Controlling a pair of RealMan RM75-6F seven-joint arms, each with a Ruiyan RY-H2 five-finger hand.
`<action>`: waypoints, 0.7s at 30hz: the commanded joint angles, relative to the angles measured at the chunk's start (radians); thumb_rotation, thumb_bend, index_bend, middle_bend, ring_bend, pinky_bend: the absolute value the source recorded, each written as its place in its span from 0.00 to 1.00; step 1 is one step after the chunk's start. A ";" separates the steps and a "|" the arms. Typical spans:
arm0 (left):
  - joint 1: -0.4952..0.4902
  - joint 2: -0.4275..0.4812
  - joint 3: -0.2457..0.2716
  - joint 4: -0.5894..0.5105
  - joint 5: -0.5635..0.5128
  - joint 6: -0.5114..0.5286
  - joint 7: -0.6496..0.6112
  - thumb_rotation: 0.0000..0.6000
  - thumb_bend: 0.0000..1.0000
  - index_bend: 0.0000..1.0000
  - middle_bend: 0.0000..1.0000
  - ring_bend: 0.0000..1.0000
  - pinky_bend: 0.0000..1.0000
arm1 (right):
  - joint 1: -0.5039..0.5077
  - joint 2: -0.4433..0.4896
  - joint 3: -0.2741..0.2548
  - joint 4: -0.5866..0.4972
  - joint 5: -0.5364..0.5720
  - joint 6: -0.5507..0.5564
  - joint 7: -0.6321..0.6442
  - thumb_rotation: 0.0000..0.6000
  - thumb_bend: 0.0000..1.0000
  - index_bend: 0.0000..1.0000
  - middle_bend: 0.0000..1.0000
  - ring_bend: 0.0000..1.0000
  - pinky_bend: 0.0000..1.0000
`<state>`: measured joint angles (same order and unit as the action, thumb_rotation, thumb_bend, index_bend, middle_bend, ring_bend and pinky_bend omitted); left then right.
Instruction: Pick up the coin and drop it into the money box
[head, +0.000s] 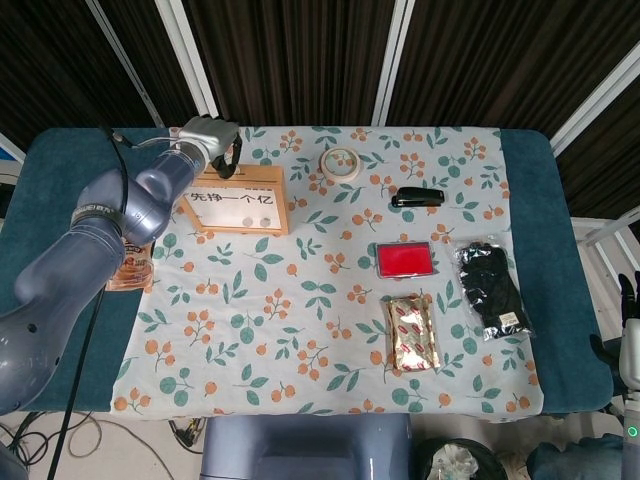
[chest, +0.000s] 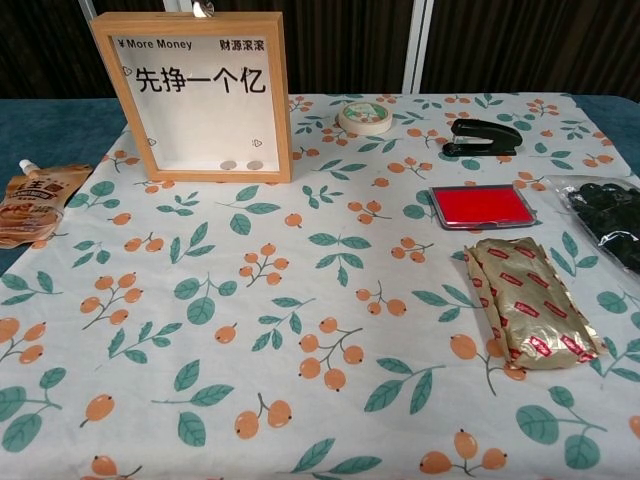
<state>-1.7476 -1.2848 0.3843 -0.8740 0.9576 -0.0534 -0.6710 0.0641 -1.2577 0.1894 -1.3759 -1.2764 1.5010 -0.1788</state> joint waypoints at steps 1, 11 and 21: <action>-0.002 0.001 0.000 -0.006 -0.003 0.003 0.001 1.00 0.45 0.52 0.02 0.00 0.00 | 0.000 0.000 0.001 0.000 0.001 0.001 0.000 1.00 0.30 0.00 0.00 0.00 0.00; -0.014 0.014 0.004 -0.028 -0.012 0.019 0.010 1.00 0.30 0.50 0.02 0.00 0.00 | -0.002 0.001 0.006 -0.002 0.004 0.005 0.007 1.00 0.30 0.00 0.00 0.00 0.00; -0.037 0.056 0.019 -0.071 -0.029 0.060 0.024 1.00 0.13 0.40 0.02 0.00 0.00 | -0.003 0.002 0.008 -0.006 0.003 0.009 0.013 1.00 0.30 0.00 0.00 0.00 0.00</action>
<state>-1.7825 -1.2353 0.4022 -0.9386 0.9339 -0.0053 -0.6484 0.0607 -1.2554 0.1977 -1.3818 -1.2731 1.5101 -0.1662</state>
